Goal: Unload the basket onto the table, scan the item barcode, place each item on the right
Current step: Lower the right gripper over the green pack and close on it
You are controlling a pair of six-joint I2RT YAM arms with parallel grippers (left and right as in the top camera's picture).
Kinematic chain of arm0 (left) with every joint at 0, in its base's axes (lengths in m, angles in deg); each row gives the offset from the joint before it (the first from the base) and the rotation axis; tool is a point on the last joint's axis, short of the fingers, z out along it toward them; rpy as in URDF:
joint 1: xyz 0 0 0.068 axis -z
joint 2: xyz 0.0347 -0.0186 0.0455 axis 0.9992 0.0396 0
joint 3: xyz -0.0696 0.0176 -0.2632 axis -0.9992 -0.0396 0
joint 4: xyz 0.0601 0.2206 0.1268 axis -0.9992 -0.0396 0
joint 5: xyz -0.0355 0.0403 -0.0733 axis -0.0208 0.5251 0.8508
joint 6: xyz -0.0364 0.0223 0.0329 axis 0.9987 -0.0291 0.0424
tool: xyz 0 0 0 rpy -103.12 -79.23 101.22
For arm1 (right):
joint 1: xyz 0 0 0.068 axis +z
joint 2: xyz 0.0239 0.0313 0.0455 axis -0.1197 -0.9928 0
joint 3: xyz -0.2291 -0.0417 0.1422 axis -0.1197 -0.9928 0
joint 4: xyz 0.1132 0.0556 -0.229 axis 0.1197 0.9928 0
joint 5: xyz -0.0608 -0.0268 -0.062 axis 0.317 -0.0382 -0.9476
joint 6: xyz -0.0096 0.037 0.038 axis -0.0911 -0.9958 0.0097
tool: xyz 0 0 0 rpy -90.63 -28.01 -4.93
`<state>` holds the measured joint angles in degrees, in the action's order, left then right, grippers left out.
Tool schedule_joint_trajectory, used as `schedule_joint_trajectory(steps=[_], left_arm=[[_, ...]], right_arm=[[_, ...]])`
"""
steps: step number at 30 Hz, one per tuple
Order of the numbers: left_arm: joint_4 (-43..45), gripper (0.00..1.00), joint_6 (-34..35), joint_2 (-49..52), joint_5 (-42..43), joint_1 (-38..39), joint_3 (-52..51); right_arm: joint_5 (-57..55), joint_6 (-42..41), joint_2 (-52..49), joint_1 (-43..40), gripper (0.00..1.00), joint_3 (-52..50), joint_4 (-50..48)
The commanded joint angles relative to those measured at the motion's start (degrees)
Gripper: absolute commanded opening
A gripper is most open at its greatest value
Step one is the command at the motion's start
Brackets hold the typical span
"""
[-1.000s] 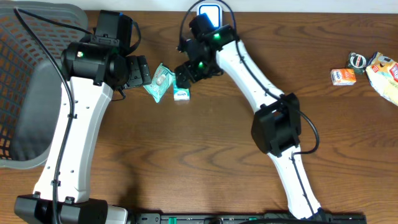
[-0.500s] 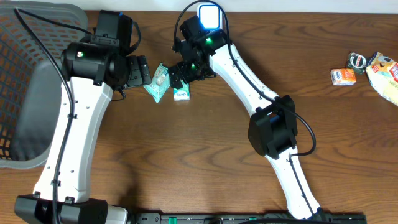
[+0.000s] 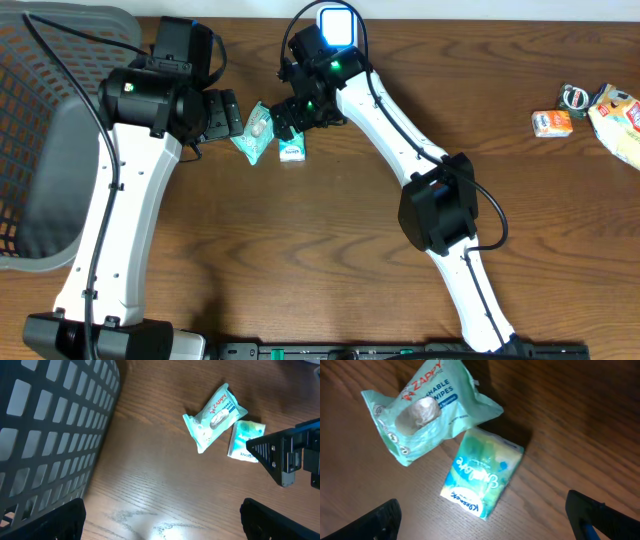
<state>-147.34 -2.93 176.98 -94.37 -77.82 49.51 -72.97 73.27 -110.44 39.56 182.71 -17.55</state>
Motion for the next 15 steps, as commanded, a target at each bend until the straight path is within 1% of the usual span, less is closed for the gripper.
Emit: schedule_joint_trajectory(steps=[1, 15], left_arm=[[-0.11, 0.98, 0.52, -0.09, -0.70, -0.09, -0.17], [-0.11, 0.98, 0.52, -0.09, -0.70, -0.09, -0.17]], right_arm=[[-1.46, -1.77, -0.28, 0.42, 0.99, -0.37, -0.26], [-1.95, -2.27, -0.31, 0.42, 0.99, -0.37, -2.34]])
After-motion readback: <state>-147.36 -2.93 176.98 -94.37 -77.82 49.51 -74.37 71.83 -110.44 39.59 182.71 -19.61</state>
